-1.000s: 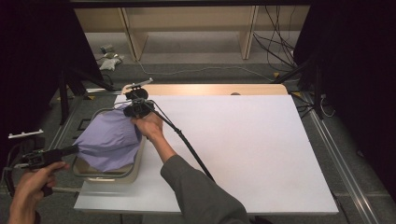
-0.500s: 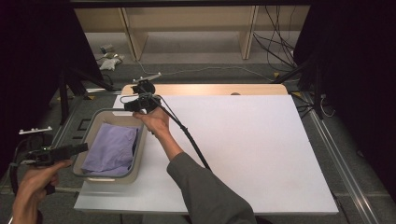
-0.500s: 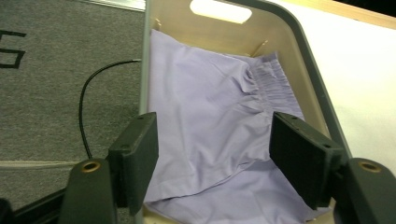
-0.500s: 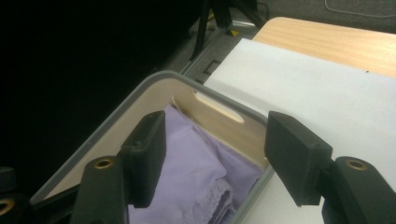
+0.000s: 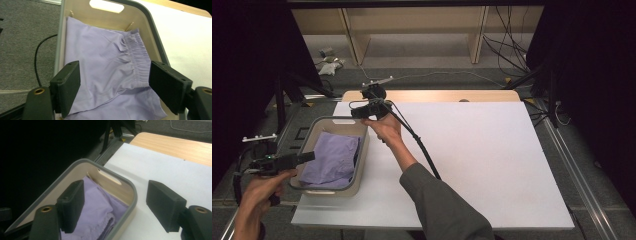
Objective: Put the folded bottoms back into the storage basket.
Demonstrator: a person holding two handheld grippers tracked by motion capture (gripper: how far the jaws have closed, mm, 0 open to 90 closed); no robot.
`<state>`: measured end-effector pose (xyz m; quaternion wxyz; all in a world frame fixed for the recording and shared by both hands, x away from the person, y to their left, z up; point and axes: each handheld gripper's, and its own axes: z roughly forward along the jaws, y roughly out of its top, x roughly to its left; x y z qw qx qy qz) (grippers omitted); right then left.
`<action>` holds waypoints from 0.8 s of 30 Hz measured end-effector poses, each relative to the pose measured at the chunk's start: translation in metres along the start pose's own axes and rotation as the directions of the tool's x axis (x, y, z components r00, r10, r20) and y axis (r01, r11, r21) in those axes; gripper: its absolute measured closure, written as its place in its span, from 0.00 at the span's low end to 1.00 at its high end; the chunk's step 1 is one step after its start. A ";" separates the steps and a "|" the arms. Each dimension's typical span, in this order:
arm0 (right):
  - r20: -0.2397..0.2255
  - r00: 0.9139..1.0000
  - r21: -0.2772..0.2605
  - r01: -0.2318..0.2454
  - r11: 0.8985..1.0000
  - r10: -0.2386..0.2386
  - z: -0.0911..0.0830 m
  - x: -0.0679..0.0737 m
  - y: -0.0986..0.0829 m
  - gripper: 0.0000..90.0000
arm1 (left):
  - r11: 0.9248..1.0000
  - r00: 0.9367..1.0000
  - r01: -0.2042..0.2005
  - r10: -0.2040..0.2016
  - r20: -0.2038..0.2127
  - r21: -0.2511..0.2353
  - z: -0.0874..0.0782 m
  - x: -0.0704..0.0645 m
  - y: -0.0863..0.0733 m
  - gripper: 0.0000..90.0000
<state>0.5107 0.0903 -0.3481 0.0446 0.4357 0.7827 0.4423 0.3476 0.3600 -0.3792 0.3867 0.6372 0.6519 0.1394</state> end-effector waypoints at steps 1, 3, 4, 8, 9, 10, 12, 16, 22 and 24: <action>0.002 1.000 -0.003 0.001 1.000 -0.001 -0.002 -0.001 0.000 0.34 | 1.000 1.000 -0.001 0.001 0.001 0.001 0.001 -0.001 0.000 0.27; 0.000 1.000 -0.012 -0.001 1.000 0.001 -0.005 -0.004 0.000 0.33 | 1.000 1.000 -0.004 0.004 0.001 -0.002 0.002 -0.004 0.000 0.26; -0.002 1.000 -0.014 -0.001 1.000 0.001 -0.007 -0.005 0.000 0.33 | 1.000 1.000 -0.004 0.004 0.003 -0.004 0.003 -0.005 0.000 0.26; 0.002 1.000 -0.016 -0.004 1.000 0.004 -0.013 -0.012 -0.001 0.31 | 1.000 1.000 -0.002 0.002 0.013 -0.014 0.005 -0.009 0.001 0.24; 0.004 1.000 -0.018 -0.003 1.000 0.003 -0.015 -0.014 -0.002 0.30 | 1.000 1.000 -0.002 0.003 0.014 -0.018 0.006 -0.010 0.001 0.24; 0.006 1.000 -0.021 -0.004 1.000 0.005 -0.017 -0.016 -0.003 0.30 | 1.000 1.000 -0.004 0.004 0.018 -0.020 0.006 -0.011 0.001 0.23; 0.010 1.000 -0.024 -0.004 1.000 0.004 -0.021 -0.019 -0.004 0.29 | 1.000 1.000 -0.004 0.005 0.021 -0.025 0.007 -0.014 0.001 0.23; 0.012 1.000 -0.036 -0.008 0.999 0.009 -0.029 -0.027 -0.006 0.29 | 1.000 1.000 -0.014 0.014 0.028 -0.026 0.010 -0.020 0.002 0.21; 0.018 1.000 -0.046 -0.014 0.999 0.015 -0.040 -0.037 -0.008 0.27 | 0.999 0.999 -0.014 0.015 0.039 -0.032 0.014 -0.026 0.001 0.20; 0.019 1.000 -0.051 -0.011 0.999 0.012 -0.044 -0.039 -0.009 0.27 | 0.999 0.999 -0.015 0.017 0.042 -0.029 0.015 -0.028 0.001 0.20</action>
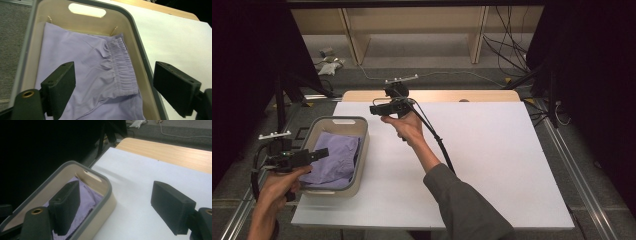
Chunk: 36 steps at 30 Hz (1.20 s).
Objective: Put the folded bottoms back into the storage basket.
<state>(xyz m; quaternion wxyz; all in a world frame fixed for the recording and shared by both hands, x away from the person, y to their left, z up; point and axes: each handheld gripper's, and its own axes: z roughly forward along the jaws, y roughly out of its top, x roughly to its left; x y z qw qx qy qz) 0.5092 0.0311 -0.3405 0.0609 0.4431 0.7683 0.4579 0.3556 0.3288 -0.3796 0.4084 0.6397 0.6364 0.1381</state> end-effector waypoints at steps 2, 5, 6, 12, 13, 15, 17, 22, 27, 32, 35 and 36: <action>0.001 1.000 -0.006 0.001 1.000 -0.001 -0.004 -0.002 0.000 0.27 | 1.000 1.000 -0.009 0.009 0.005 0.005 0.002 -0.003 0.000 0.20; 0.000 1.000 -0.016 0.000 1.000 0.000 -0.009 -0.005 -0.001 0.27 | 1.000 1.000 -0.014 0.014 0.008 0.004 0.005 -0.007 -0.001 0.20; 0.000 1.000 -0.014 0.004 1.000 -0.004 -0.010 -0.006 -0.002 0.27 | 1.000 1.000 -0.016 0.016 0.009 0.003 0.005 -0.008 -0.001 0.20; -0.001 1.000 -0.025 0.004 1.000 -0.004 -0.018 -0.013 -0.006 0.26 | 1.000 1.000 -0.025 0.025 0.018 0.004 0.009 -0.014 -0.002 0.19; 0.001 1.000 -0.026 0.005 1.000 -0.005 -0.020 -0.014 -0.007 0.25 | 1.000 1.000 -0.025 0.025 0.016 0.002 0.010 -0.015 -0.002 0.19; 0.001 1.000 -0.027 0.004 1.000 -0.004 -0.023 -0.016 -0.008 0.24 | 1.000 1.000 -0.026 0.026 0.017 0.001 0.011 -0.018 -0.002 0.19; 0.002 1.000 -0.035 0.003 0.999 -0.003 -0.026 -0.018 -0.009 0.24 | 1.000 0.999 -0.030 0.030 0.021 0.001 0.013 -0.020 -0.003 0.18; -0.003 1.000 -0.044 0.007 0.999 -0.007 -0.033 -0.021 -0.012 0.20 | 0.999 0.998 -0.039 0.039 0.054 -0.005 0.016 -0.026 -0.004 0.17; -0.014 1.000 -0.058 0.011 0.998 -0.011 -0.040 -0.024 -0.015 0.16 | 0.998 0.996 -0.058 0.058 0.073 -0.014 0.019 -0.034 -0.005 0.17; -0.019 1.000 -0.068 0.011 0.998 -0.012 -0.045 -0.027 -0.019 0.12 | 0.997 0.994 -0.067 0.070 0.087 -0.029 0.021 -0.039 -0.006 0.15; -0.025 1.000 -0.074 0.017 0.997 -0.019 -0.048 -0.028 -0.021 0.10 | 0.997 0.993 -0.071 0.074 0.091 -0.039 0.022 -0.043 -0.007 0.13; -0.027 0.999 -0.077 0.018 0.997 -0.020 -0.049 -0.029 -0.021 0.09 | 0.996 0.993 -0.073 0.077 0.093 -0.041 0.023 -0.044 -0.007 0.13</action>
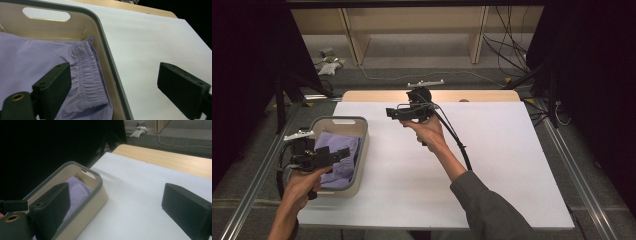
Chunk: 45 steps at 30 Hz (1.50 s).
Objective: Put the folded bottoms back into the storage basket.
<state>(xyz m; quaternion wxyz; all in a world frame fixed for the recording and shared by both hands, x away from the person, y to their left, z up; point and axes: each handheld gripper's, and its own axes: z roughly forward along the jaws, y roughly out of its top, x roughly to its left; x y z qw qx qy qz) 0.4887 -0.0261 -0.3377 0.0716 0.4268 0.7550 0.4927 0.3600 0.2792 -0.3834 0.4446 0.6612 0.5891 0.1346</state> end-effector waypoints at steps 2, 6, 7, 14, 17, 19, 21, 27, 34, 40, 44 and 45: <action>-0.001 1.000 0.001 0.006 1.000 -0.006 -0.002 -0.001 -0.001 0.09 | 1.000 1.000 -0.001 0.001 0.005 -0.007 0.001 -0.002 0.000 0.12; -0.012 1.000 -0.017 0.006 1.000 -0.006 -0.007 -0.002 -0.004 0.08 | 1.000 1.000 -0.013 0.013 0.014 -0.007 0.003 -0.007 -0.001 0.11; -0.012 1.000 -0.018 0.005 1.000 -0.006 -0.009 -0.002 -0.005 0.08 | 1.000 1.000 -0.013 0.013 0.016 -0.010 0.004 -0.008 -0.001 0.10; -0.014 1.000 -0.025 0.010 1.000 -0.011 -0.016 -0.006 -0.012 0.07 | 0.999 0.999 -0.030 0.031 0.035 -0.021 0.007 -0.017 -0.003 0.08; -0.019 1.000 -0.033 0.013 0.999 -0.013 -0.020 -0.007 -0.015 0.07 | 0.999 0.998 -0.039 0.040 0.044 -0.023 0.009 -0.021 -0.004 0.08; -0.021 1.000 -0.033 0.013 0.999 -0.014 -0.023 -0.008 -0.017 0.07 | 0.999 0.998 -0.048 0.049 0.047 -0.017 0.011 -0.024 -0.004 0.08; -0.023 1.000 -0.035 0.014 0.999 -0.014 -0.026 -0.009 -0.019 0.07 | 0.998 0.997 -0.052 0.053 0.053 -0.020 0.012 -0.027 -0.005 0.08; -0.020 1.000 -0.047 0.016 0.999 -0.017 -0.034 -0.013 -0.025 0.05 | 0.997 0.995 -0.062 0.066 0.073 -0.048 0.015 -0.035 -0.008 0.08; -0.023 0.999 -0.054 0.022 0.998 -0.023 -0.044 -0.017 -0.034 0.05 | 0.996 0.992 -0.082 0.085 0.090 -0.039 0.022 -0.044 -0.012 0.08; -0.026 0.999 -0.075 0.021 0.997 -0.023 -0.053 -0.020 -0.041 0.05 | 0.994 0.991 -0.090 0.095 0.095 -0.055 0.024 -0.049 -0.014 0.08; -0.019 0.999 -0.083 0.035 0.996 -0.037 -0.060 -0.022 -0.045 0.05 | 0.993 0.990 -0.093 0.099 0.101 -0.066 0.025 -0.051 -0.015 0.08; -0.022 0.999 -0.085 0.033 0.996 -0.035 -0.061 -0.022 -0.046 0.05 | 0.993 0.989 -0.096 0.103 0.103 -0.068 0.025 -0.051 -0.016 0.08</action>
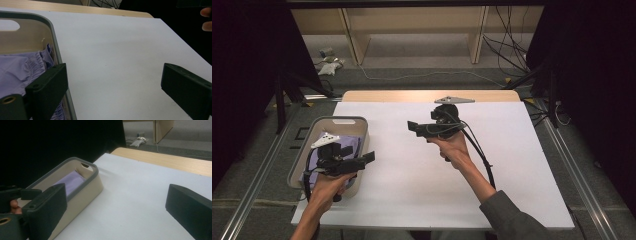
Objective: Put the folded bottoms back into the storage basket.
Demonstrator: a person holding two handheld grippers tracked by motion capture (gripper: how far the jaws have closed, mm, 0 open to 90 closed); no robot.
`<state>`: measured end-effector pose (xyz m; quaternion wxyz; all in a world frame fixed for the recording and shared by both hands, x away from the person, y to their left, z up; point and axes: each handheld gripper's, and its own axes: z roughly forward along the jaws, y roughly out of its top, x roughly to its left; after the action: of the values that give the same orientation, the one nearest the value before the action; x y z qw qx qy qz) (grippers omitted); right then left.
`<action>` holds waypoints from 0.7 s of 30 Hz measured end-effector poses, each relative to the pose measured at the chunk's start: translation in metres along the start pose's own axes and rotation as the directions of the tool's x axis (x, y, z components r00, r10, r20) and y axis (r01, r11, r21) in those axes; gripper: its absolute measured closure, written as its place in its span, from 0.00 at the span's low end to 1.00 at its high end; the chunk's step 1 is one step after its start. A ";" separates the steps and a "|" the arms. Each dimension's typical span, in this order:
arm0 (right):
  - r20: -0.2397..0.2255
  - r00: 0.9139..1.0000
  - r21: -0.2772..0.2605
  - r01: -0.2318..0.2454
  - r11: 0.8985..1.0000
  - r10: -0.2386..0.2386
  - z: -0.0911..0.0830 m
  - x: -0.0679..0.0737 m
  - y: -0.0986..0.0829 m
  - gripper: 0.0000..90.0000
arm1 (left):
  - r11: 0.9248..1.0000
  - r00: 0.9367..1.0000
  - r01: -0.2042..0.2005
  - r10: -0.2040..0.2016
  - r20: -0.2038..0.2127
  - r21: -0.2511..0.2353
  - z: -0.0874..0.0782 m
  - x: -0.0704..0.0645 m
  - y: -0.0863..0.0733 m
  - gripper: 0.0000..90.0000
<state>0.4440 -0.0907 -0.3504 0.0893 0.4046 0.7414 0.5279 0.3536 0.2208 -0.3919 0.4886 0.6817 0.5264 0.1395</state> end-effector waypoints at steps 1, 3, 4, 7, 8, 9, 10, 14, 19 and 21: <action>-0.002 1.000 -0.005 0.002 1.000 -0.002 -0.002 0.000 -0.001 0.05 | 1.000 1.000 -0.001 0.001 0.000 -0.005 0.000 -0.001 0.000 0.08; -0.003 1.000 -0.007 0.010 1.000 -0.010 -0.006 0.000 -0.003 0.05 | 1.000 1.000 -0.005 0.005 0.004 -0.012 0.002 -0.002 -0.002 0.08; -0.001 1.000 -0.012 0.021 1.000 -0.021 -0.008 0.000 -0.005 0.05 | 1.000 1.000 -0.006 0.006 0.007 -0.015 0.002 -0.003 -0.002 0.08; 0.015 0.999 -0.016 0.052 0.999 -0.051 -0.015 0.000 -0.010 0.05 | 1.000 1.000 -0.010 0.010 0.012 -0.027 0.003 -0.006 -0.004 0.08; 0.016 0.998 -0.019 0.057 0.998 -0.056 -0.018 -0.001 -0.012 0.05 | 0.999 1.000 -0.013 0.014 0.014 -0.031 0.003 -0.006 -0.005 0.08; 0.018 0.998 -0.022 0.061 0.998 -0.061 -0.021 -0.001 -0.014 0.05 | 0.999 1.000 -0.016 0.017 0.015 -0.034 0.004 -0.007 -0.005 0.08; 0.017 0.998 -0.026 0.065 0.998 -0.064 -0.023 -0.001 -0.016 0.05 | 0.999 1.000 -0.017 0.018 0.018 -0.038 0.004 -0.008 -0.006 0.08; 0.010 0.998 -0.039 0.061 0.997 -0.060 -0.031 -0.004 -0.022 0.05 | 0.999 0.999 -0.029 0.030 0.024 -0.037 0.006 -0.012 -0.008 0.08; 0.015 0.997 -0.054 0.070 0.996 -0.070 -0.040 -0.007 -0.030 0.05 | 0.998 0.999 -0.038 0.039 0.031 -0.046 0.008 -0.014 -0.011 0.08; 0.012 0.998 -0.056 0.066 0.996 -0.065 -0.043 -0.008 -0.033 0.05 | 0.998 0.998 -0.043 0.045 0.036 -0.051 0.008 -0.015 -0.012 0.08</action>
<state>0.4088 -0.1305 -0.3630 0.1217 0.3800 0.7386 0.5434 0.3466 0.2032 -0.4006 0.5121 0.6832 0.4983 0.1505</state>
